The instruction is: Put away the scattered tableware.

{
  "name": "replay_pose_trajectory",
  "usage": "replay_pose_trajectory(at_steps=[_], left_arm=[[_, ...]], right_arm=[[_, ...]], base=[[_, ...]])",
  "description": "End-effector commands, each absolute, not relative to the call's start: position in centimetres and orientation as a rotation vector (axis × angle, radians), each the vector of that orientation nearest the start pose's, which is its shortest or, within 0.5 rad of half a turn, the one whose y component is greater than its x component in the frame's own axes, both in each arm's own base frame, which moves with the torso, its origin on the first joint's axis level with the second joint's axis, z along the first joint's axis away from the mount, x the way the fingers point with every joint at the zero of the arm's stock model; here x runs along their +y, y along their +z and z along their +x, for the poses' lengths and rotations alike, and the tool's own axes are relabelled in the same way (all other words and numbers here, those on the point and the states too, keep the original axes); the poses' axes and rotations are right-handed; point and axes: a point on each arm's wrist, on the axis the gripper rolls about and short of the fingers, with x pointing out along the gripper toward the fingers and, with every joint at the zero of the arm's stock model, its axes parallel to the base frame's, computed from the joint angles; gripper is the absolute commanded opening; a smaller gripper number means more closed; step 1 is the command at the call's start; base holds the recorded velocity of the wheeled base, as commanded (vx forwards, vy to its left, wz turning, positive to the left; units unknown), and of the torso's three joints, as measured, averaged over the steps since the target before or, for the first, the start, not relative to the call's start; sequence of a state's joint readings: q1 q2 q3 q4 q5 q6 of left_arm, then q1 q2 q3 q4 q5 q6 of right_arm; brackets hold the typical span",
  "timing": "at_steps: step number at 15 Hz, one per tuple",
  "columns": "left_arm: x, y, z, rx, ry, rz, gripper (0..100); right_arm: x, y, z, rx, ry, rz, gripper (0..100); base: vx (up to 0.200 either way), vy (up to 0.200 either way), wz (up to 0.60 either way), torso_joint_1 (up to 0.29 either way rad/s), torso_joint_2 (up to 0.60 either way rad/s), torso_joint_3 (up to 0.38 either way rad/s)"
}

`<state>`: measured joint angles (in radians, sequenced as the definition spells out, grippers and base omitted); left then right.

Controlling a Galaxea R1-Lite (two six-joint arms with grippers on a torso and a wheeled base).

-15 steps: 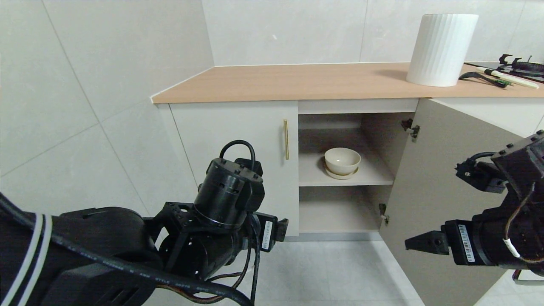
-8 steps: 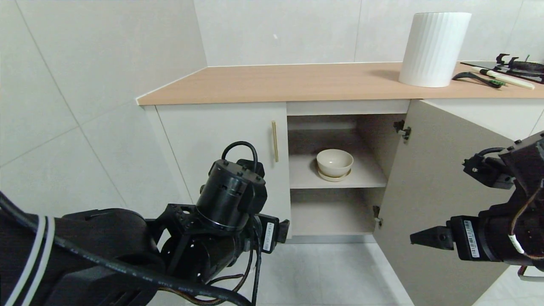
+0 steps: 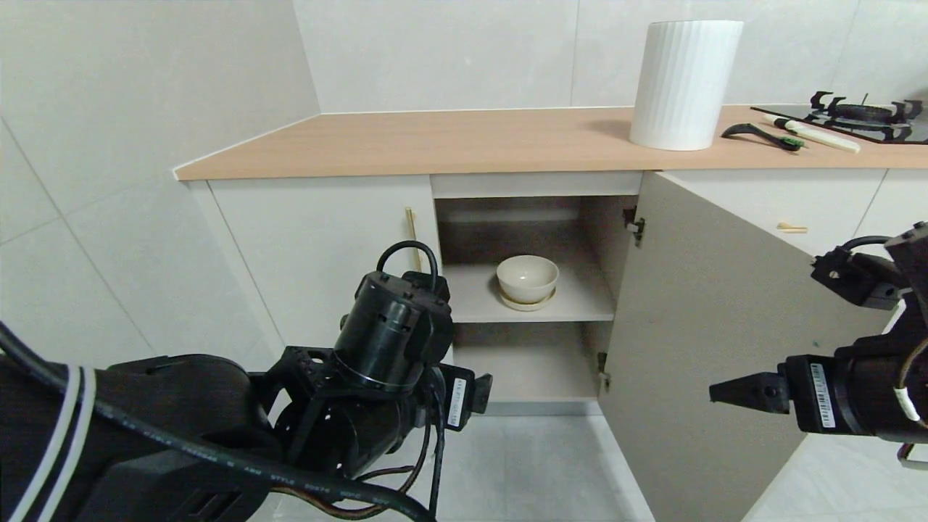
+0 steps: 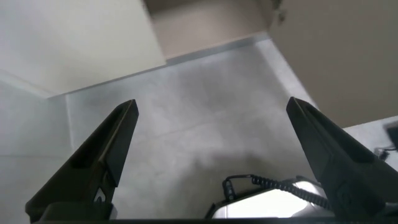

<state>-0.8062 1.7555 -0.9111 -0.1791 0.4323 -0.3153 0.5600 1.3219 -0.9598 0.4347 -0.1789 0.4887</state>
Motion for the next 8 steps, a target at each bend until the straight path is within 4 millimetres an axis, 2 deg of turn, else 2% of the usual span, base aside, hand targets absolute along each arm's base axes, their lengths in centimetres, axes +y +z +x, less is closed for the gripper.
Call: replay_pose_trajectory(at_steps=[1, 2, 3, 4, 6, 8], left_arm=[[-21.5, 15.2, 22.1, 0.591, -0.264, 0.083, 100], [-21.4, 15.1, 22.1, 0.593, -0.262, 0.083, 100], [-21.5, 15.1, 22.1, 0.594, -0.262, 0.084, 100], [-21.5, 15.0, 22.2, 0.594, -0.262, 0.084, 100], [-21.5, 15.0, 22.2, 0.594, -0.262, 0.084, 100], [-21.5, 15.0, 22.2, 0.594, -0.262, 0.084, 100]], right_arm=[[8.3, 25.3, 13.9, 0.657, 0.225, 0.228, 100], [8.0, 25.8, 13.5, 0.629, 0.236, 0.235, 100], [6.7, 27.9, 11.5, 0.511, 0.274, 0.268, 100], [6.1, 29.1, 10.4, 0.459, 0.292, 0.290, 100], [5.2, 30.4, 9.0, 0.456, 0.306, 0.293, 100], [4.6, 31.1, 8.1, 0.545, 0.267, 0.255, 100]], base=[[0.000, 0.000, 0.00, 0.000, 0.00, 0.000], [0.000, 0.000, 0.00, 0.000, 0.00, 0.000], [0.000, 0.000, 0.00, 0.000, 0.00, 0.000], [0.000, 0.000, 0.00, 0.000, 0.00, 0.000], [0.000, 0.000, 0.00, 0.000, 0.00, 0.000], [0.000, 0.000, 0.00, 0.000, 0.00, 0.000]])
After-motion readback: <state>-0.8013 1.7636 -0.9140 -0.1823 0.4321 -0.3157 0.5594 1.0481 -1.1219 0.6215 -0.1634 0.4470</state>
